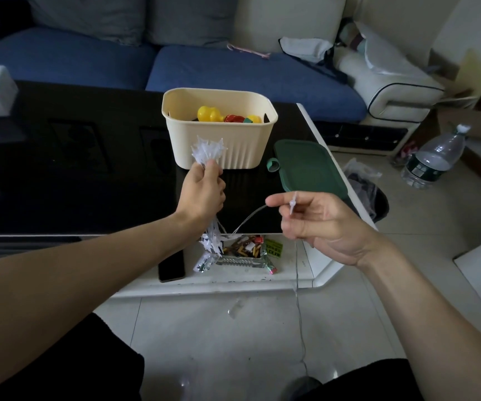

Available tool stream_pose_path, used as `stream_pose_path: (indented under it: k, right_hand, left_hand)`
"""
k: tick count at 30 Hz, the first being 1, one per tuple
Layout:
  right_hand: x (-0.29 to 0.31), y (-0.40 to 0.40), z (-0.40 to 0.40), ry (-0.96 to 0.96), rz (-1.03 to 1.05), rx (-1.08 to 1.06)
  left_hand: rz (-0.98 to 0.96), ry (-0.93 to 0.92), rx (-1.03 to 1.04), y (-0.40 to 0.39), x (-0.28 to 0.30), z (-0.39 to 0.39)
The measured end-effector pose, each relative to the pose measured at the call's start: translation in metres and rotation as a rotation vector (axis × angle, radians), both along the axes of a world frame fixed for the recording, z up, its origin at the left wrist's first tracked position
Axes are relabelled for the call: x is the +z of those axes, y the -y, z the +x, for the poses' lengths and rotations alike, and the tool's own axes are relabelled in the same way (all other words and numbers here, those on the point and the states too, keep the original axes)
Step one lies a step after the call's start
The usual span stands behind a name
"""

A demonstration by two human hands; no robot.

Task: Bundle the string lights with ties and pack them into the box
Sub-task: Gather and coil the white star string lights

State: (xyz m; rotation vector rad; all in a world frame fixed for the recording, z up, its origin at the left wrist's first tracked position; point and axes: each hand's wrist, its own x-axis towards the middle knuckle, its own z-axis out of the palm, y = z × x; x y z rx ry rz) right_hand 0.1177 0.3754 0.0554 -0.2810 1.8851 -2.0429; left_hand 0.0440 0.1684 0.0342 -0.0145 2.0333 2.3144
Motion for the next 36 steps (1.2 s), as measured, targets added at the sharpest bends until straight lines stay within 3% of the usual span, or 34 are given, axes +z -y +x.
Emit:
stream_pose_path:
  k: [3, 11, 21, 29, 36]
  right_hand:
    - [0.003, -0.002, -0.001, 0.024, -0.024, -0.097]
    - [-0.001, 0.010, 0.003, 0.031, 0.101, -0.098]
    - [-0.019, 0.023, -0.003, -0.042, 0.295, -0.153]
    - [-0.027, 0.028, -0.008, -0.092, 0.360, -0.276]
    - [-0.022, 0.028, -0.006, -0.141, 0.365, -0.388]
  left_hand:
    - [-0.001, -0.019, -0.011, -0.002, -0.001, 0.000]
    - [-0.046, -0.035, -0.105, -0.005, -0.006, 0.000]
    - [0.009, 0.135, -0.274, -0.015, -0.010, 0.012]
    - [-0.144, 0.145, -0.474, -0.021, -0.020, 0.019]
    - [-0.232, 0.164, -0.481, -0.024, -0.019, 0.020]
